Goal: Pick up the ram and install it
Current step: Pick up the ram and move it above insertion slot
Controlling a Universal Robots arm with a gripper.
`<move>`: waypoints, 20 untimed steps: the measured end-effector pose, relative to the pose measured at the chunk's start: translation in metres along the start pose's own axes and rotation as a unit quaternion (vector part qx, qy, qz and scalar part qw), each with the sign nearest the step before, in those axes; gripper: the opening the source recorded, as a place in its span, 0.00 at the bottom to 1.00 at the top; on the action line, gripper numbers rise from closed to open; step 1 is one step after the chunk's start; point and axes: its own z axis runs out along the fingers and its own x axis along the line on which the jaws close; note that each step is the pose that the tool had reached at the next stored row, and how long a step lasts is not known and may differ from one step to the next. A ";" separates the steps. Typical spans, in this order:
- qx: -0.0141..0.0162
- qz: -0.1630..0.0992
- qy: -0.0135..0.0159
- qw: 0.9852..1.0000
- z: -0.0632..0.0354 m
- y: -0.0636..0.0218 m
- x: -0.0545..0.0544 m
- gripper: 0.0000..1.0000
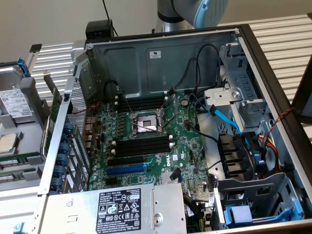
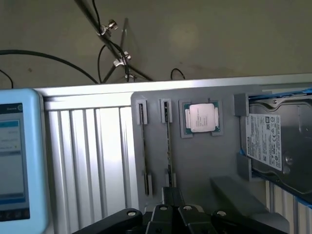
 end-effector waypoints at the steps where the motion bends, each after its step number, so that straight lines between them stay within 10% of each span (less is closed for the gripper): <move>1: 0.000 0.000 0.000 1.000 0.0011 0.0001 0.001 0.17; 7: 0.000 0.000 0.000 1.000 0.0076 0.0020 0.002 0.42; 20: -0.007 0.000 0.001 1.000 0.0299 0.0033 0.015 0.42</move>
